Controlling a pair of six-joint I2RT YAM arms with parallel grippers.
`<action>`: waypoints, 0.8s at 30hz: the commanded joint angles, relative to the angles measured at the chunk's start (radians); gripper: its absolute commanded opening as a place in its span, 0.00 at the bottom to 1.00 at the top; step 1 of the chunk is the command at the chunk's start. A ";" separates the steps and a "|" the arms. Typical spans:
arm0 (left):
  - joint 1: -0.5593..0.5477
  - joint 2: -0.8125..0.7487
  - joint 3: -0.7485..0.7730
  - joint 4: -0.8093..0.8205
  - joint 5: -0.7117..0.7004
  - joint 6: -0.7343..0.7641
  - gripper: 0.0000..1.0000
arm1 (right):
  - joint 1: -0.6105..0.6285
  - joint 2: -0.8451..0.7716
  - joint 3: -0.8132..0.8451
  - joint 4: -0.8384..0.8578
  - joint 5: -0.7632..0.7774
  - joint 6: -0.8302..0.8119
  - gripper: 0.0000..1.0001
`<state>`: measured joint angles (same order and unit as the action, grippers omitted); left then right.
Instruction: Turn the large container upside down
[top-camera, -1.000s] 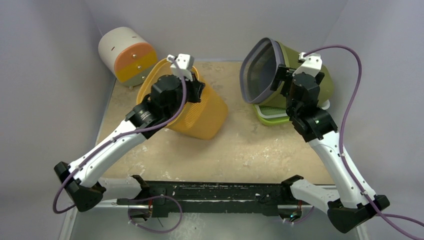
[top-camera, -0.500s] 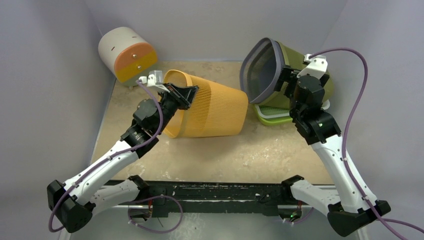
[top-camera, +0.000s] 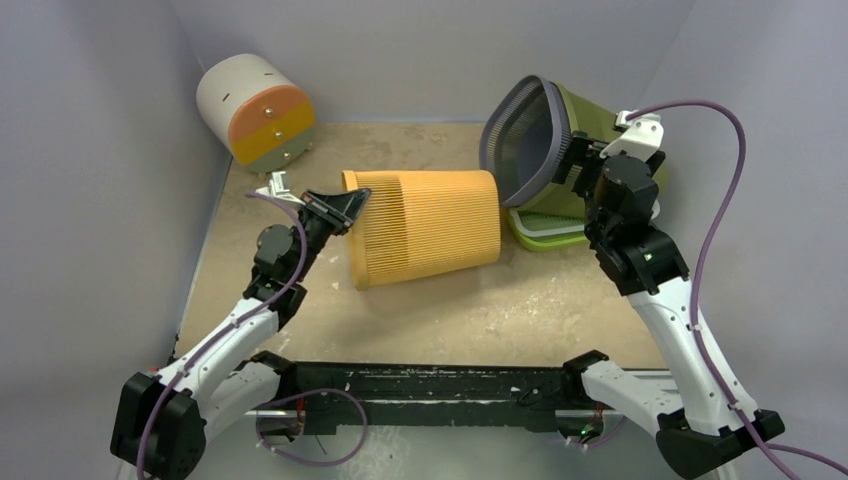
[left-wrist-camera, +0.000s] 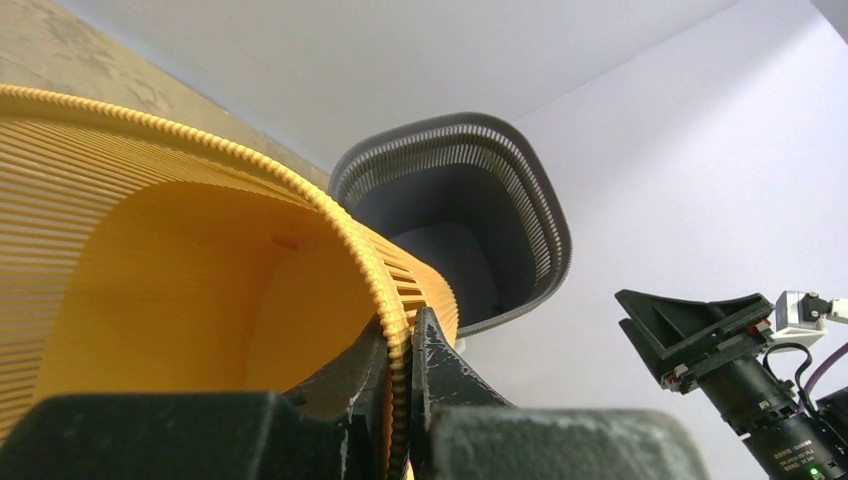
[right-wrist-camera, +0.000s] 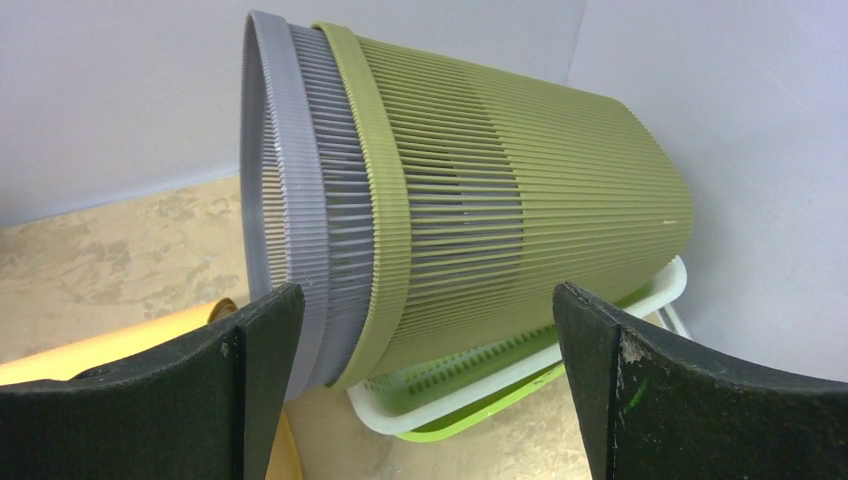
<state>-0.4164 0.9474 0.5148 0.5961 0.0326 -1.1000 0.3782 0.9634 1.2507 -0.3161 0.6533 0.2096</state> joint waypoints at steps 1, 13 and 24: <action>0.104 -0.037 -0.073 0.132 0.147 -0.076 0.00 | -0.004 -0.009 -0.003 0.017 -0.026 0.004 0.95; 0.363 0.268 -0.271 0.931 0.409 -0.525 0.00 | -0.004 0.020 0.000 0.026 -0.022 0.008 0.95; 0.348 0.154 -0.110 0.969 0.379 -0.729 0.00 | -0.004 0.063 0.022 0.062 -0.029 0.006 0.95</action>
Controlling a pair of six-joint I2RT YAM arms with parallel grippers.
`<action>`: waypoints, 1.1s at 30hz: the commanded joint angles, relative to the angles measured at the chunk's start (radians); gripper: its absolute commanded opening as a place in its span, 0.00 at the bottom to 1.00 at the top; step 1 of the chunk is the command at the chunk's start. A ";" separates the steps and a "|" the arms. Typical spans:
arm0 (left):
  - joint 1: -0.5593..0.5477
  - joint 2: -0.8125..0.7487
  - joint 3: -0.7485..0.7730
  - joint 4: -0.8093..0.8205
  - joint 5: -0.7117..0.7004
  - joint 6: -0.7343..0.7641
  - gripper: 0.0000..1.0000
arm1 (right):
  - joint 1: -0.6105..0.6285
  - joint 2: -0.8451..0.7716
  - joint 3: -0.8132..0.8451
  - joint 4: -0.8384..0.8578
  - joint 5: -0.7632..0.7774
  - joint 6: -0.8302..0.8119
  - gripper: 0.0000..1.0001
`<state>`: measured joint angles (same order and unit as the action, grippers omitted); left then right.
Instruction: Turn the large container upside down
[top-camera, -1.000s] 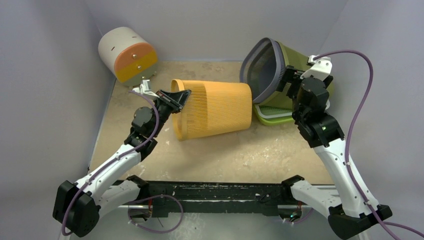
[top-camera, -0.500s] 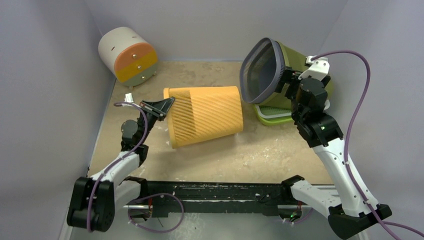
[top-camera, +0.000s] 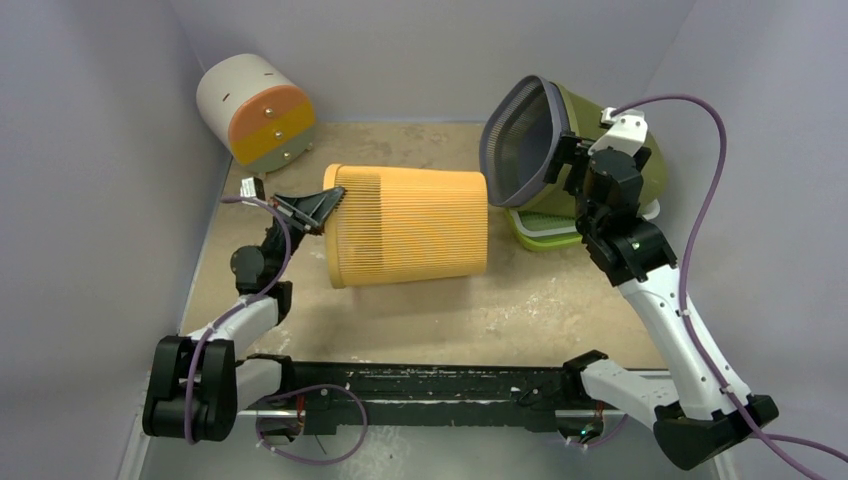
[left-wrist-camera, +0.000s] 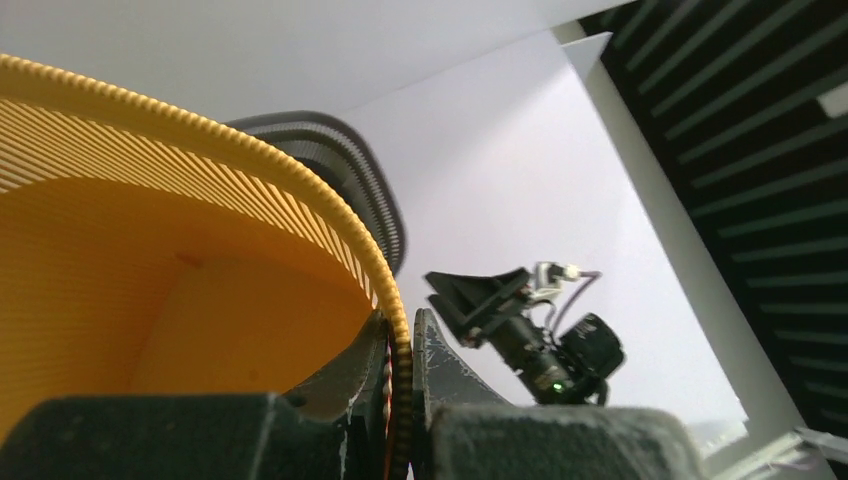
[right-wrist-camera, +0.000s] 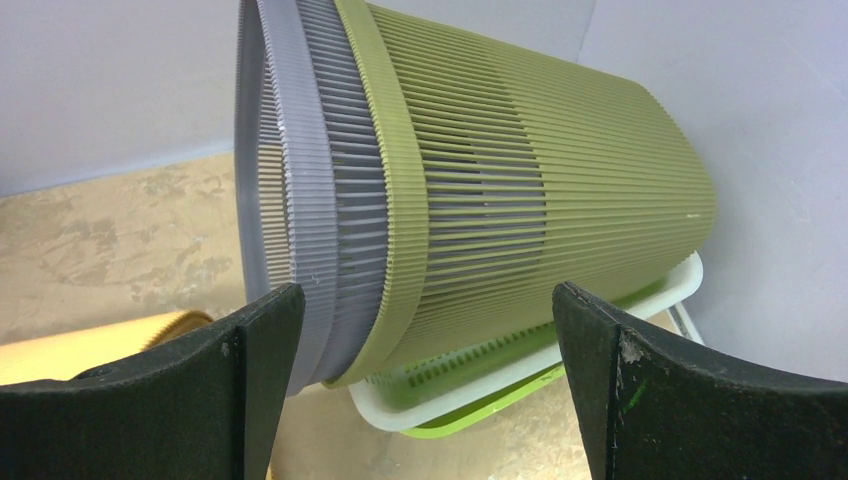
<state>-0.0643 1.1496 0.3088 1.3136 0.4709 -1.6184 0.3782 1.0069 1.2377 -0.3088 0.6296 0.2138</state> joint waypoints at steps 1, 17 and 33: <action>-0.006 -0.020 0.098 0.353 -0.082 -0.285 0.00 | -0.005 0.025 0.037 0.058 -0.009 0.002 0.95; -0.213 0.224 0.063 0.411 -0.203 -0.209 0.00 | -0.006 0.039 0.040 0.083 0.003 -0.020 0.95; -0.108 0.545 -0.110 0.410 -0.123 0.009 0.00 | -0.013 0.027 -0.017 0.103 -0.010 -0.025 0.95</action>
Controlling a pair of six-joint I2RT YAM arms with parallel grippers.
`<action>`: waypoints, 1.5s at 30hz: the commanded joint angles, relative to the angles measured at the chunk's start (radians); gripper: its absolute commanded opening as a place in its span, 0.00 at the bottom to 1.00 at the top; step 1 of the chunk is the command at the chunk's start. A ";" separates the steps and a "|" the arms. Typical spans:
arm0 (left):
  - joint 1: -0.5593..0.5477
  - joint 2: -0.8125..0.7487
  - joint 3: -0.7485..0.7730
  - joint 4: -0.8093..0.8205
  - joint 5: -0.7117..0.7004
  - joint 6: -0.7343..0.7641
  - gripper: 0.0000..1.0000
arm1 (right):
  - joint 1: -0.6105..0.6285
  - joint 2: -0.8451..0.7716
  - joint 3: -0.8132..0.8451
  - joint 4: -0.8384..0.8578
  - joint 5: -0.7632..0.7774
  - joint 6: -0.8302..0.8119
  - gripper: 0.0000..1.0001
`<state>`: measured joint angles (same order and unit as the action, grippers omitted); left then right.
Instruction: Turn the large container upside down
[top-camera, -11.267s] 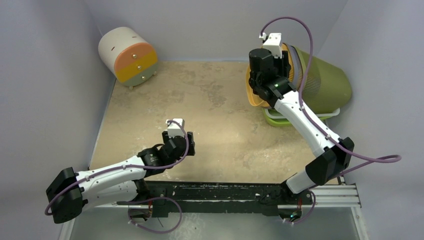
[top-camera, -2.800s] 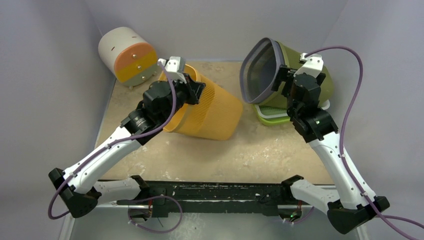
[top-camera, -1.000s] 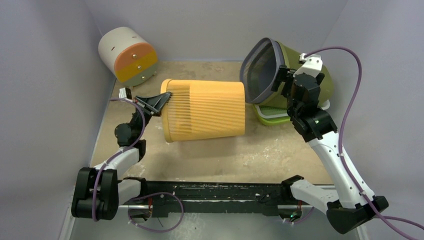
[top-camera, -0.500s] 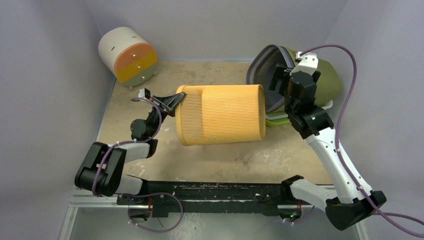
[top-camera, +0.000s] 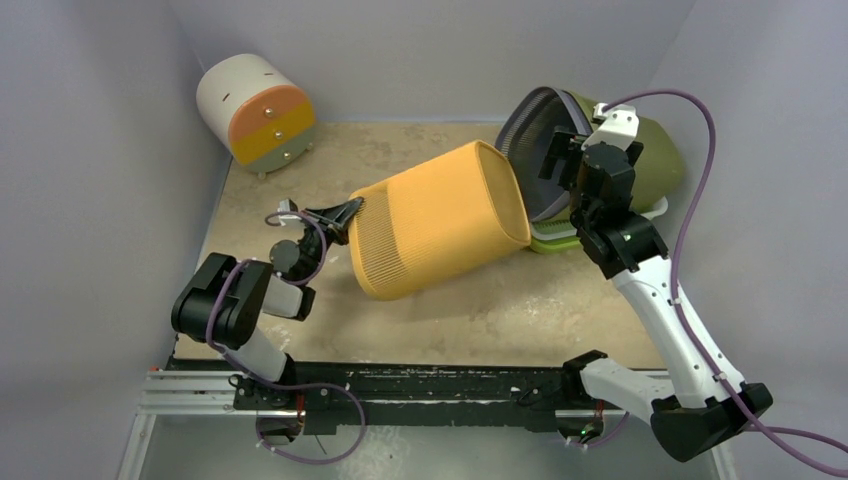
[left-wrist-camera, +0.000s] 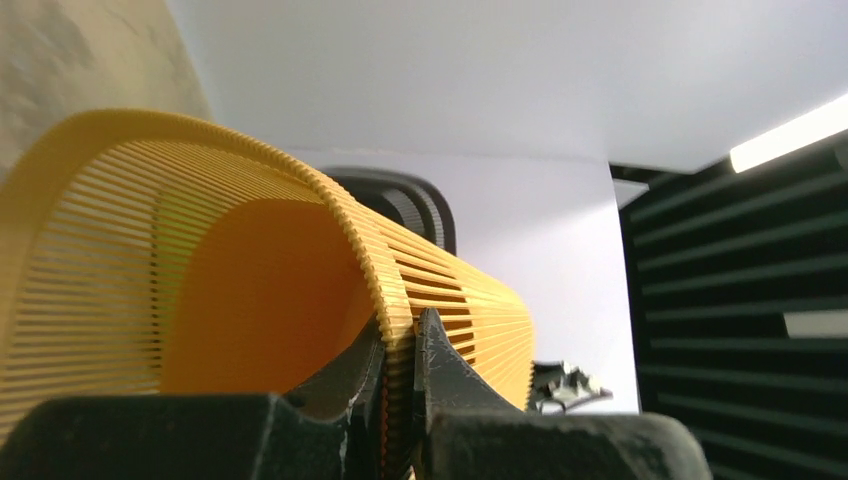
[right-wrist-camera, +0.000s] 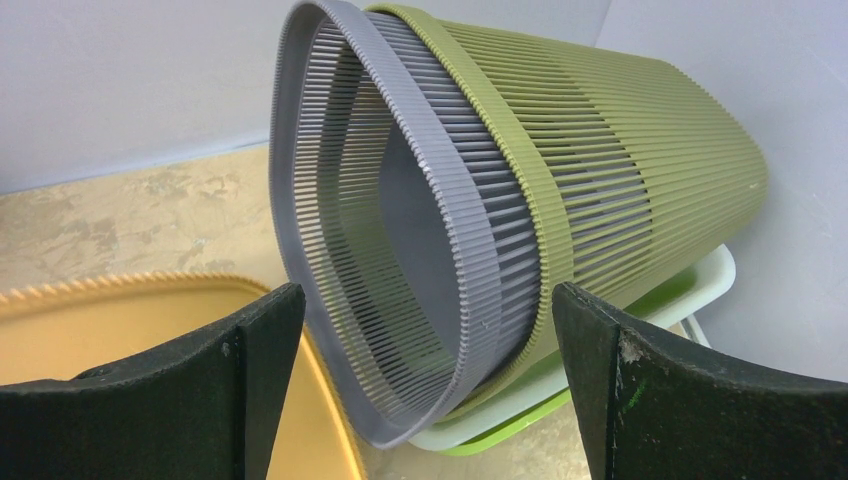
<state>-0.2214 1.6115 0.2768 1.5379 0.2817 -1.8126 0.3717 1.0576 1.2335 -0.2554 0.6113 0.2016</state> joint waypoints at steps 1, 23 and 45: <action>0.068 0.093 -0.082 0.186 0.079 0.210 0.00 | -0.007 -0.025 -0.017 0.051 0.007 -0.012 0.95; 0.175 0.269 -0.104 0.184 0.135 0.354 0.27 | -0.007 0.039 -0.057 0.071 -0.144 -0.015 0.96; 0.175 -0.063 0.018 -0.650 0.006 0.741 0.60 | -0.005 0.015 -0.071 0.020 -0.230 -0.035 1.00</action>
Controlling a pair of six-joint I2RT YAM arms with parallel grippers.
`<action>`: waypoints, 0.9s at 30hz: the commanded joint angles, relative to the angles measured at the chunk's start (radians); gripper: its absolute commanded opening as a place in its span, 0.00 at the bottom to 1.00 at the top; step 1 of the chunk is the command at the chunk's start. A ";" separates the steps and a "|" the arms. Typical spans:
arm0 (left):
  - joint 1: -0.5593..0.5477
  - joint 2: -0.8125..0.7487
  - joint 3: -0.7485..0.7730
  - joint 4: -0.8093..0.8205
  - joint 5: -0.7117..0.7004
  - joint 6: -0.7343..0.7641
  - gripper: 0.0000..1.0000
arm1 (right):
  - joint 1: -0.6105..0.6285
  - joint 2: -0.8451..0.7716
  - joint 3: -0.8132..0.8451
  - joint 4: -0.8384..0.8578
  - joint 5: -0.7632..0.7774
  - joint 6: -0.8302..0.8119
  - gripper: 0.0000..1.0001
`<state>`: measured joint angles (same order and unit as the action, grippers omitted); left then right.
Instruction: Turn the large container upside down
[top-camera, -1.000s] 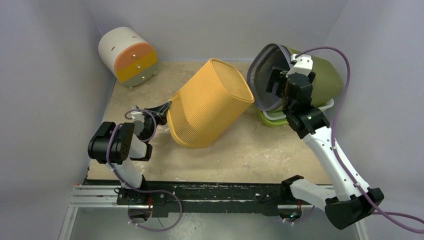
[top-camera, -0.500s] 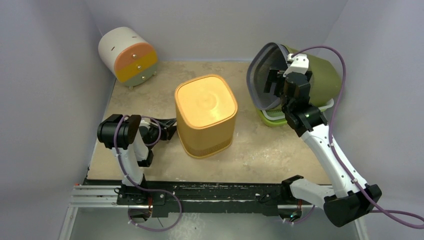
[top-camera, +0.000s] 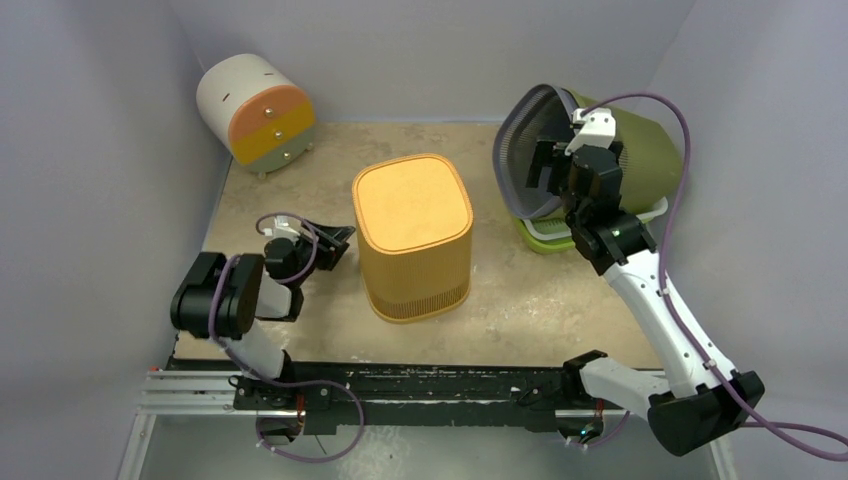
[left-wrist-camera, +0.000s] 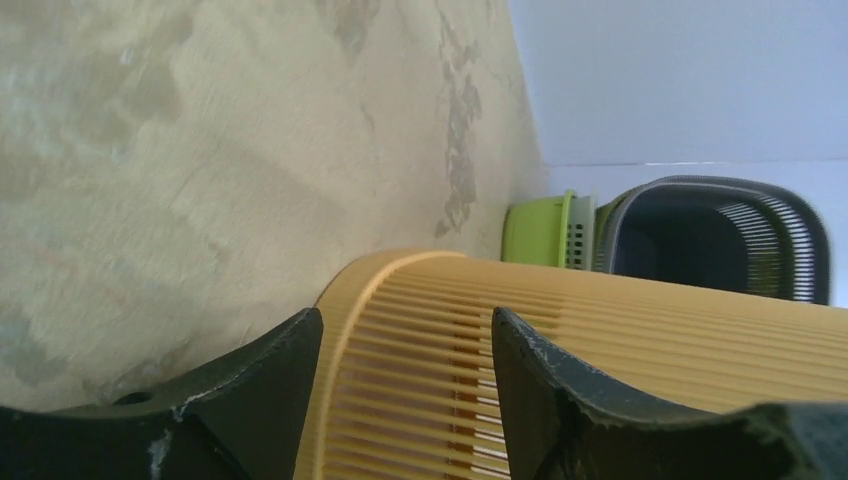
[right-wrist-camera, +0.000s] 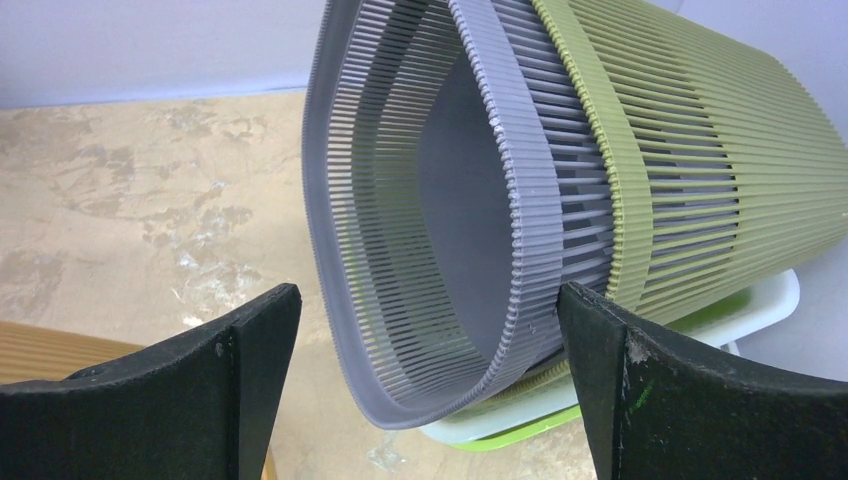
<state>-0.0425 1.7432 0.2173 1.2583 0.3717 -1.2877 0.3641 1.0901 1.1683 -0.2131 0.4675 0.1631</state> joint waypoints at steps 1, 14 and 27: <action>-0.003 -0.257 0.105 -0.500 -0.119 0.263 0.61 | 0.004 -0.021 0.000 -0.036 -0.094 0.006 1.00; -0.003 -0.759 0.567 -1.506 -0.433 0.551 0.65 | 0.303 -0.152 0.017 -0.248 -0.166 0.094 1.00; -0.003 -0.769 0.669 -1.635 -0.384 0.617 0.66 | 0.449 -0.354 -0.138 -0.353 -0.318 0.201 1.00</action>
<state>-0.0425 0.9943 0.8696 -0.3397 -0.0132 -0.7109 0.8055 0.7849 1.0512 -0.5400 0.2161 0.3229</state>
